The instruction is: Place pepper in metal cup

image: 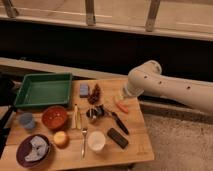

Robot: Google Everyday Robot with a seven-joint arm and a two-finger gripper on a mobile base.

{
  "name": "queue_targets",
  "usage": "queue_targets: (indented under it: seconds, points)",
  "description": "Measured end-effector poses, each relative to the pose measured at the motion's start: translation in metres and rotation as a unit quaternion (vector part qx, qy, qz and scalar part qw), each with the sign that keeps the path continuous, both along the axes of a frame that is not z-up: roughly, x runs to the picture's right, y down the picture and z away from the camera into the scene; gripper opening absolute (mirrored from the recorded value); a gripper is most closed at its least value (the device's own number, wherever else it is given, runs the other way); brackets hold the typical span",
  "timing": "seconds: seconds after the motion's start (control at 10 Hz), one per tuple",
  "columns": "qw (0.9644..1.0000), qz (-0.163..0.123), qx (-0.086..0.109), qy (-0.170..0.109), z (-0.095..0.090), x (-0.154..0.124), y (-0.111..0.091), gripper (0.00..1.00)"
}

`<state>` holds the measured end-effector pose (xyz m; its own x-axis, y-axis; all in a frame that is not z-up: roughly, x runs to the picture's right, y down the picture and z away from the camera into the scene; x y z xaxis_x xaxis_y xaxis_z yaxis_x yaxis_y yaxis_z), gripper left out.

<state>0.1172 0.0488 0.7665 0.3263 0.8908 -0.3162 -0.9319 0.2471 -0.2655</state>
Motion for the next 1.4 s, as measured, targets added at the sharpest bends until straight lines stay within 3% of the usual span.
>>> queue_targets:
  seconds: [0.2, 0.7, 1.1, 1.4]
  points:
    - [0.9998, -0.019, -0.006, 0.009, 0.023, -0.010, 0.010, 0.69]
    - [0.9961, -0.059, -0.044, 0.048, 0.085, -0.003, 0.026, 0.69]
    - [0.9915, -0.078, -0.073, 0.075, 0.117, 0.007, 0.033, 0.69]
    - [0.9902, -0.080, -0.083, 0.078, 0.128, 0.006, 0.035, 0.69]
